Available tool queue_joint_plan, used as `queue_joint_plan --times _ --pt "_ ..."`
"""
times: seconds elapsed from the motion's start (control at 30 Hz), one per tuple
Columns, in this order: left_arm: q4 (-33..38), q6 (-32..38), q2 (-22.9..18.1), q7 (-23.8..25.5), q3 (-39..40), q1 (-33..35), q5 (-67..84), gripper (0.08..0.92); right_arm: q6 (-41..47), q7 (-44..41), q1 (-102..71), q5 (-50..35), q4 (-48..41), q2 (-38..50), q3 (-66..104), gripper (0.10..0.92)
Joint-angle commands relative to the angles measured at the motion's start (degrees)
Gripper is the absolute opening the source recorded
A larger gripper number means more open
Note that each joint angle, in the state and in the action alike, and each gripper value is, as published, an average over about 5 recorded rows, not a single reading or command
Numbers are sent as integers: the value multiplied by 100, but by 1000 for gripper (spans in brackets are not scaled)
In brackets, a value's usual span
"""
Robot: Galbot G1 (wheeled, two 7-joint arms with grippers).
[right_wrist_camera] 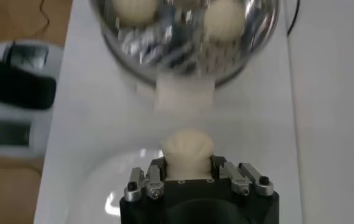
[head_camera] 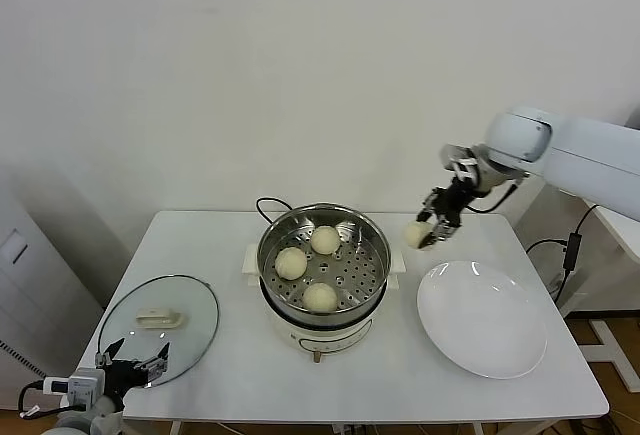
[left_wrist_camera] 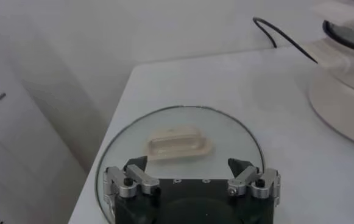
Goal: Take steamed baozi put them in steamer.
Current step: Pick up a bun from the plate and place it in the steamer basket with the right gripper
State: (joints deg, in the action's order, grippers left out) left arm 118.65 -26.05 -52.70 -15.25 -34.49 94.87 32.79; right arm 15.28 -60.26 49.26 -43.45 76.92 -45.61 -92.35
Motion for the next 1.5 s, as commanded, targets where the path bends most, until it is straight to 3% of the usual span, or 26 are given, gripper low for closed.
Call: queue_joint_plan --times 0.03,0.33,1.13,1.27,1.5 --pt "-11 2 4 4 12 -14 -6 823 934 642 354 -1201 298 -1081 -372 458" --pt "-12 16 -15 5 10 -8 -5 823 1306 1206 -198 -1073 334 -1379 -223 458" --pt "-9 34 -70 6 -25 36 -6 823 1519 1721 -1144 -413 126 -1583 -22 464" --pt "-22 58 -70 11 -41 51 -5 823 1522 1791 -1171 -472 96 -1570 35 534" --pt "-14 63 -96 9 -43 49 -7 823 1509 1826 -1087 -683 54 -1341 502 738"
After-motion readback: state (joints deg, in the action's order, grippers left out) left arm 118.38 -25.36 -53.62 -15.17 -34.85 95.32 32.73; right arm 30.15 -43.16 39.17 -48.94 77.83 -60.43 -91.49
